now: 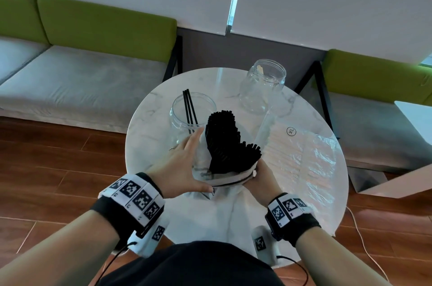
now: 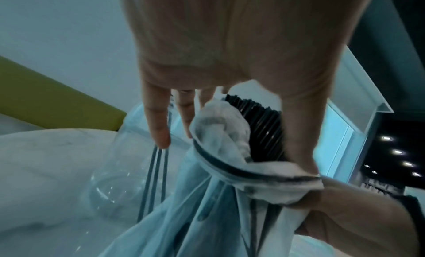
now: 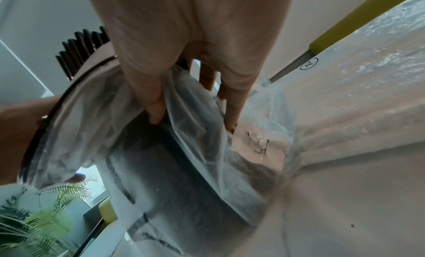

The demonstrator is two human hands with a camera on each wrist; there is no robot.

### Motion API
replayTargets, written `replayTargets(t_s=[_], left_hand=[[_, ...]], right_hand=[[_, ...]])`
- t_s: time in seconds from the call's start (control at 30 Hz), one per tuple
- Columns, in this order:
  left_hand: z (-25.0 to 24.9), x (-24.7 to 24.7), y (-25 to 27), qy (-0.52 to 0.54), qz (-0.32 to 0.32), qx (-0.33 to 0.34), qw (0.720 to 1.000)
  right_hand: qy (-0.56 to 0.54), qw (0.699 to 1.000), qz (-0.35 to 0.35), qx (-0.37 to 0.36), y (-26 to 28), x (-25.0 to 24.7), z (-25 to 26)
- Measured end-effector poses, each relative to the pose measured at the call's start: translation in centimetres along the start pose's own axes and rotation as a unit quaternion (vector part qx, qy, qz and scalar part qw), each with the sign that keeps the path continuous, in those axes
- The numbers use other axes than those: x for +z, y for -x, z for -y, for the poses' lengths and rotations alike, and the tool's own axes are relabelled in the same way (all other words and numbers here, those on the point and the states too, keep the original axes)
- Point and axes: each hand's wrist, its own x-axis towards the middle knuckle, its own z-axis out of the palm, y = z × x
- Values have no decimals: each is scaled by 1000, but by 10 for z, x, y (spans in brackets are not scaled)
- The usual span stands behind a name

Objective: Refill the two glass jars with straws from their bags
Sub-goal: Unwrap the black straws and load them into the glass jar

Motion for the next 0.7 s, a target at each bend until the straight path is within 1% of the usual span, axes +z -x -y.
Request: replayTargets(t_s=[0.03,0.07,0.13,0.17,0.23,0.3,0.37,0.47,0.57,0.63,0.67,0.7], left_hand=[[2,4,-4,-19,0,-13,1000],[4,7,-7,-37,-4,-25,999],[8,9,-11,-79,-17,-39,996],[10,10,-13,-93,-22,-38,995],[14,9,-13,-99,-32,-23,994],[16,9,-13,-86,-55,4,995],[17,11,-14,-66,-75,25,995],[22,15,-15,-71,-89,41,993],[28,17,-12,-83,-84,32,992],[27,15,-9,-32,-81,32,996],[25,14,-9,5,-68,11,998],[22,12,-7,35,-44,-30,998]], right_hand=[[16,1000,8,-4,0,-1,1],[56,998,19,-11,-1,-3,0],[186,981,50,-28,-3,-10,2],[238,969,61,-26,-3,-14,4],[275,959,74,4,-1,-22,8],[266,960,86,16,0,-29,15],[240,967,84,-10,-1,-32,23],[157,983,79,-41,-4,-29,32],[122,988,85,-31,-5,-24,30],[126,988,92,-16,-4,-21,24],[128,987,91,-8,-5,-19,18],[127,988,92,-2,-5,-17,15]])
